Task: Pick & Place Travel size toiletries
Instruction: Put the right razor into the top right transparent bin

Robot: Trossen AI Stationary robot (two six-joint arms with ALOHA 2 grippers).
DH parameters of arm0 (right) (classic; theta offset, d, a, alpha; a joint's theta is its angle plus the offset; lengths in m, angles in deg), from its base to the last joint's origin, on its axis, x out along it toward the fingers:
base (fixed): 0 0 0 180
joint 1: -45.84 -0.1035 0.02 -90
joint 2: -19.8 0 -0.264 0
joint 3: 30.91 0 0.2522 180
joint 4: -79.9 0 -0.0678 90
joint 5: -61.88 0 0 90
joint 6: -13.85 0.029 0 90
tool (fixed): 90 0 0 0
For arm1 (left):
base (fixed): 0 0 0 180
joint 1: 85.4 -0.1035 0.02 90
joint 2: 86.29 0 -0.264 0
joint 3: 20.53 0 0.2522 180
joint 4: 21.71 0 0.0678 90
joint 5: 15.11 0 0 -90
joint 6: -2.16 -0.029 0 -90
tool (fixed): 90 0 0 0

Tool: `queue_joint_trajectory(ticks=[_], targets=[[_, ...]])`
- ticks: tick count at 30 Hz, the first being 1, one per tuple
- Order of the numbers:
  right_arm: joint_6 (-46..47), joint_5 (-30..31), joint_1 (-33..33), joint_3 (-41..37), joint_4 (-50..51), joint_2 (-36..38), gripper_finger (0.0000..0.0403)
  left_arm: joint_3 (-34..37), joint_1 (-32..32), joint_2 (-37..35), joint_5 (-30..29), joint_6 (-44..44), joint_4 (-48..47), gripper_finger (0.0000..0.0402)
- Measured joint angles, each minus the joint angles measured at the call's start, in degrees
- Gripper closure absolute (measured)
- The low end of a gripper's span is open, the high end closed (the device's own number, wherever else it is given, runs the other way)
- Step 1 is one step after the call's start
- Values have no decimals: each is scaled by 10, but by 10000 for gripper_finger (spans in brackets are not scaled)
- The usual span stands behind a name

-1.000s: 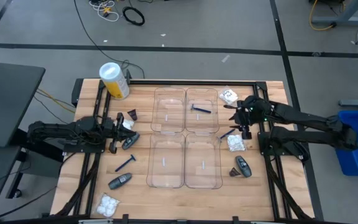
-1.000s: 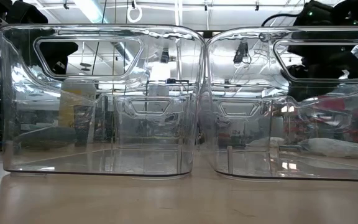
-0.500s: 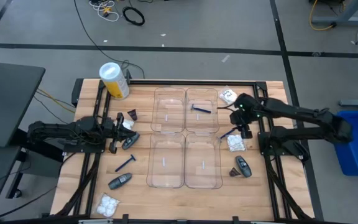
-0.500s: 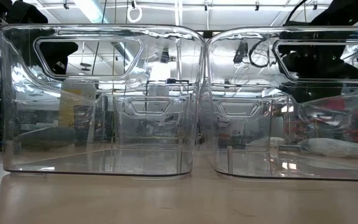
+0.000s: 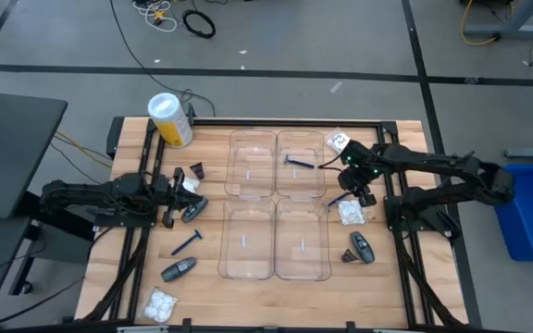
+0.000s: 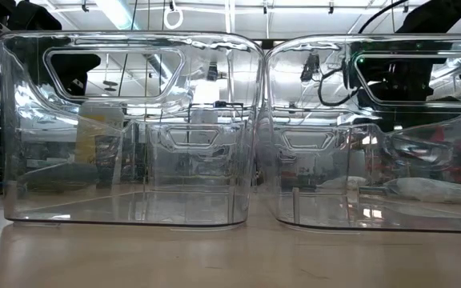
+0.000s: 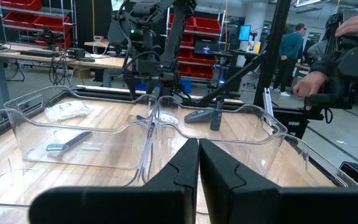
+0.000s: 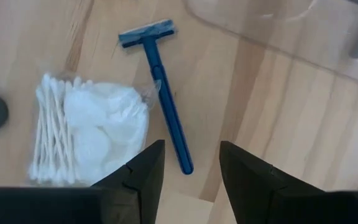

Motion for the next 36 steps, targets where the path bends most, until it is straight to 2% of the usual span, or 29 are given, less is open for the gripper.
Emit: queue_joint_trajectory(ticks=[15,24,36], targets=[[-16,5,0,-6,-37,-71,188,0,0,0,0,0,0,379],[-50,5,0,-6,-46,-94,203,0,0,0,0,0,0,379],[-51,4,-6,-9,-53,-101,208,0,0,0,0,0,0,379]])
